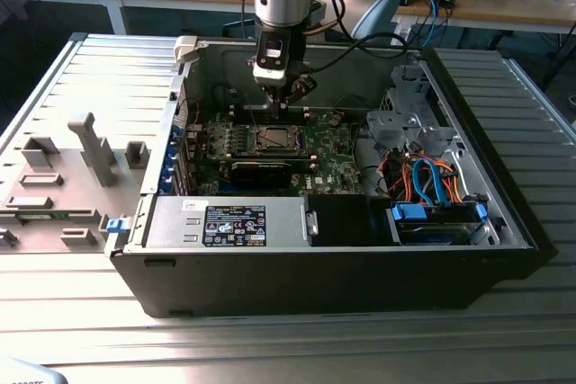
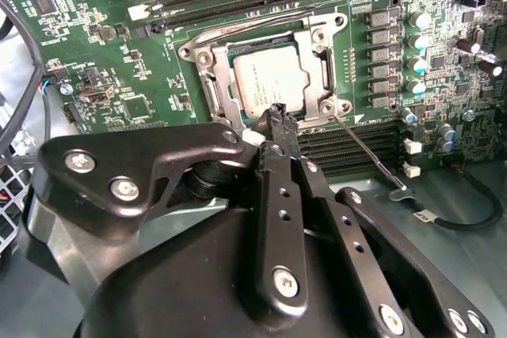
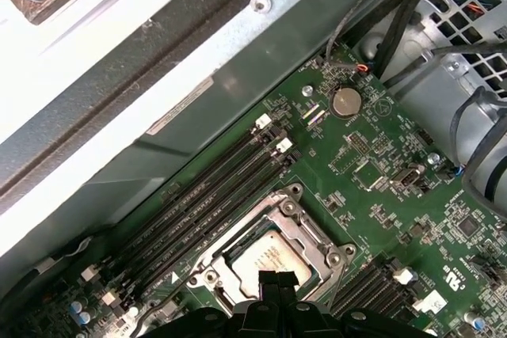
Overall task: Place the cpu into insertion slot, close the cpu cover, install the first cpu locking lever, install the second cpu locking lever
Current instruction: 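Install the first cpu locking lever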
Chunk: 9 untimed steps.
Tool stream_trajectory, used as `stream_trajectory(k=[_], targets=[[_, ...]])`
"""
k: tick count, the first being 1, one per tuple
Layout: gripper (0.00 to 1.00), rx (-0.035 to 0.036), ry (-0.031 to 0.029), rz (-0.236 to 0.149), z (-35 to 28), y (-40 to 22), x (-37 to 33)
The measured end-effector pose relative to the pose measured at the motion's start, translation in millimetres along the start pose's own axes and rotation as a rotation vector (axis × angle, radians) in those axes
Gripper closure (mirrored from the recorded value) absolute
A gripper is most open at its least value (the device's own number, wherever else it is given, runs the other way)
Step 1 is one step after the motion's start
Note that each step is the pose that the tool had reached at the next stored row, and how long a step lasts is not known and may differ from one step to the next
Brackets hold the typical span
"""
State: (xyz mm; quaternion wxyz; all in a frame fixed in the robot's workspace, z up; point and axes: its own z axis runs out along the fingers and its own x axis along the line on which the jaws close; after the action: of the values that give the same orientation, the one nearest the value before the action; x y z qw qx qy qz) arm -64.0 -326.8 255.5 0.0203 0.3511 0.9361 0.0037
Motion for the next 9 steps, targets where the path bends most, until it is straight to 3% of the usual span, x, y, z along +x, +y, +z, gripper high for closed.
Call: stream_trajectory(k=[9], targets=[[0.89, -0.0007, 0.0005, -0.021, 0.0, 0.0, 0.0]])
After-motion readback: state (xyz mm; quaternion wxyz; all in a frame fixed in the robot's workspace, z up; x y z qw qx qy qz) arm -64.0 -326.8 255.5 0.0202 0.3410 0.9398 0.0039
